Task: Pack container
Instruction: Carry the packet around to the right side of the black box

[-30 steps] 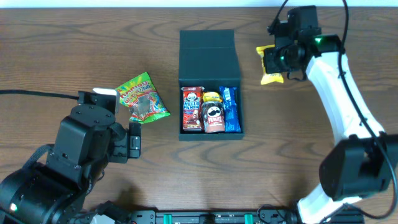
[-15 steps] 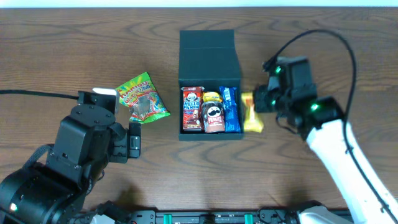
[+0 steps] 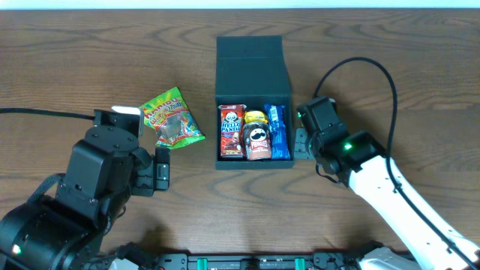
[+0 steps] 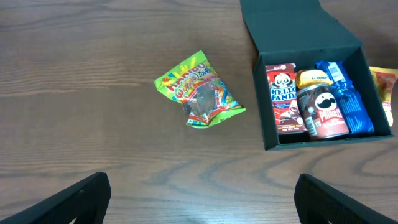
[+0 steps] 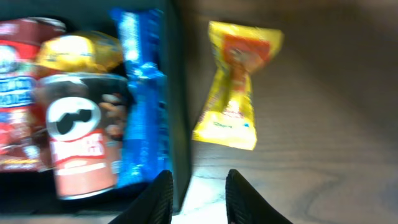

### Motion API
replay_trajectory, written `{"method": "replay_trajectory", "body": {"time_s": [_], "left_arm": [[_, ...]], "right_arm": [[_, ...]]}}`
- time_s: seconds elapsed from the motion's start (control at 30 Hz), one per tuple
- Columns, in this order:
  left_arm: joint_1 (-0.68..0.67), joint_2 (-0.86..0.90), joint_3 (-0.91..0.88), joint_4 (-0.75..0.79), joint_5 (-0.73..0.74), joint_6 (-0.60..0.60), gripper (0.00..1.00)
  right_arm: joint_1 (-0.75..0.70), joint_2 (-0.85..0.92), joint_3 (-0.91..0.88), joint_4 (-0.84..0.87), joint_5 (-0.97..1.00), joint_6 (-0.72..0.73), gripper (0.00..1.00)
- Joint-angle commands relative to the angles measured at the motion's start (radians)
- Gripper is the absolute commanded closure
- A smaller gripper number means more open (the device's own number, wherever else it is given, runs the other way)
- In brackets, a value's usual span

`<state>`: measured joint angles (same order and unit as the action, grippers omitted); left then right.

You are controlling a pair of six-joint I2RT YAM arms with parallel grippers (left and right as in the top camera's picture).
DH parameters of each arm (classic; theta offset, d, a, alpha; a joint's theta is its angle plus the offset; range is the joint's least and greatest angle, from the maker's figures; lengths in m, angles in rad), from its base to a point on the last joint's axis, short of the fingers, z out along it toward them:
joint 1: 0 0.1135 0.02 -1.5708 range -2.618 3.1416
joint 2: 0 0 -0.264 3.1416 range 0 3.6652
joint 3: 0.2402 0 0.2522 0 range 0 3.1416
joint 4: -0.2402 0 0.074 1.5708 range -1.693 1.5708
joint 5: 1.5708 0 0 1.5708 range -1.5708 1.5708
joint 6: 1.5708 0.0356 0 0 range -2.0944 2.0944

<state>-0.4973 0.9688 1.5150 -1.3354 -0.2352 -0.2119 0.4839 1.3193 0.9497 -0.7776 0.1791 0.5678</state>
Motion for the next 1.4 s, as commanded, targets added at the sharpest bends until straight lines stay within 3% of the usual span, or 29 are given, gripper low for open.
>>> {"method": "replay_trajectory", "body": {"time_s": [0.0,0.13,0.23,0.4,1.0,1.37], "left_arm": [[0.007,-0.004,0.000,-0.002,-0.007,0.007,0.05],[0.007,-0.004,0.000,-0.003,-0.007,0.007,0.05],[0.007,-0.004,0.000,-0.002,-0.007,0.007,0.05],[0.007,-0.004,0.000,-0.002,-0.007,0.007,0.05],[0.007,-0.004,0.000,-0.002,-0.007,0.006,0.05],[0.007,-0.004,0.000,-0.002,-0.007,0.007,0.05]], "right_arm": [[-0.001,-0.001,-0.054,0.021,0.062,0.070,0.69],[-0.001,-0.001,-0.113,0.047,0.142,0.177,0.67],[-0.002,0.001,-0.166,0.138,0.154,0.181,0.65],[-0.018,0.009,-0.225,0.284,0.153,0.126,0.64],[-0.117,0.245,-0.226,0.488,0.027,-0.043,0.62],[-0.119,0.319,-0.226,0.559,0.015,-0.076,0.64]]}}
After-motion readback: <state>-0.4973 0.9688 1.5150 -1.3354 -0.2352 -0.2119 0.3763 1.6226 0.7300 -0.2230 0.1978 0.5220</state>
